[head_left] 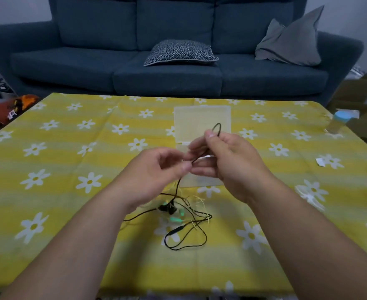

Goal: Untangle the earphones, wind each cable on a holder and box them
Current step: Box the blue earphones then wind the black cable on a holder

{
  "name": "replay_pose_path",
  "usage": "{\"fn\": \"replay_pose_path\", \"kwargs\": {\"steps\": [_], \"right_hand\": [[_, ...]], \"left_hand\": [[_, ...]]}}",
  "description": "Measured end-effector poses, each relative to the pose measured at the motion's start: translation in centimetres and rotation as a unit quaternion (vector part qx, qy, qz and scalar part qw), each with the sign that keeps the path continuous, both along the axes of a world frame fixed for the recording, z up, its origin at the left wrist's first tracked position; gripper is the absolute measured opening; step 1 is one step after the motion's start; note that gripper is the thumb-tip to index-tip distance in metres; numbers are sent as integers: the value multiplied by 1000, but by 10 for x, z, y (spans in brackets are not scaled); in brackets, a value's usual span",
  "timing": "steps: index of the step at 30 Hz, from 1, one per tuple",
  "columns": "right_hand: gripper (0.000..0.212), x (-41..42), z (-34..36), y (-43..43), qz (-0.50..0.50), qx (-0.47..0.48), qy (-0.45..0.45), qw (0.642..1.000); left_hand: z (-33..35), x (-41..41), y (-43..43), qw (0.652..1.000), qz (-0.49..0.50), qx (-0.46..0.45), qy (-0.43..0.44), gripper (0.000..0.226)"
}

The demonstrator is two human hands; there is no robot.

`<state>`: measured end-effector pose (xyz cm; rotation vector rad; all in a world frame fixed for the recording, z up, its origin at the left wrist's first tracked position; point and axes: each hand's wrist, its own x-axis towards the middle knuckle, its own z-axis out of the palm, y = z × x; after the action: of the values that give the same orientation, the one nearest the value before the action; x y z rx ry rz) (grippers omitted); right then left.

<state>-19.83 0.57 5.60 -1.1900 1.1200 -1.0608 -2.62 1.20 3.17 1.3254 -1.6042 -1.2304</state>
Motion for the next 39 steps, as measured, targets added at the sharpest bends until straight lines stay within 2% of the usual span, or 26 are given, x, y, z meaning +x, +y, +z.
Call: {"fn": "replay_pose_path", "kwargs": {"steps": [2, 4, 9, 11, 13, 15, 16, 17, 19, 22, 25, 26, 27, 29, 31, 33, 35, 39], "right_hand": [[43, -8, 7, 4, -51, -3, -69, 996], [43, -18, 13, 8, -102, -9, -119, 988], [42, -50, 26, 15, -195, -29, -167, 966], [40, -66, 27, 19, -230, -19, -103, 968], [36, -84, 24, 21, -241, 14, 25, 970], [30, -103, 19, 23, -194, 47, 229, 953], [28, -112, 17, 24, -145, 62, 347, 925], [28, -117, 16, 25, -84, 80, 451, 885], [33, -120, 13, 30, 32, 123, 580, 805], [41, -116, 3, 30, 119, 161, 643, 739], [44, -105, -4, 24, 116, 112, 707, 689], [42, -100, -6, 23, 104, 80, 712, 690], [38, -93, -9, 21, 96, 48, 696, 710], [29, -78, -16, 20, 115, 4, 618, 778], [25, -59, -23, 24, 177, -18, 540, 823], [29, -42, -28, 30, 242, -13, 507, 827], [32, -30, -36, 34, 278, 17, 482, 830], [23, -20, -39, 37, 299, 112, 363, 876]], "left_hand": [[-6, 0, 5, 994, -54, 4, -97, 15], [-11, 2, 5, 976, -66, -19, -205, 16], [-17, 5, 6, 925, -66, -34, -372, 13], [-17, 5, 8, 912, -69, -16, -403, 17], [-16, 4, 7, 898, -49, -12, -437, 22], [-14, 4, 5, 888, -11, -30, -459, 26], [-12, 3, 4, 889, 4, -44, -456, 26], [-11, 3, 2, 893, 15, -61, -445, 24], [-8, 2, 0, 906, 25, -102, -410, 25], [-4, -4, -3, 922, 43, -146, -356, 40], [-3, -10, -5, 936, 68, -187, -289, 57], [-2, -11, -5, 946, 82, -186, -252, 60], [-1, -13, -5, 959, 99, -172, -205, 63], [1, -16, -5, 981, 124, -119, -94, 64], [5, -19, -6, 987, 152, -47, 38, 61], [10, -19, -9, 966, 169, 18, 195, 58], [13, -16, -11, 937, 163, 55, 302, 57], [18, -6, -8, 910, 154, 68, 378, 47]]}}
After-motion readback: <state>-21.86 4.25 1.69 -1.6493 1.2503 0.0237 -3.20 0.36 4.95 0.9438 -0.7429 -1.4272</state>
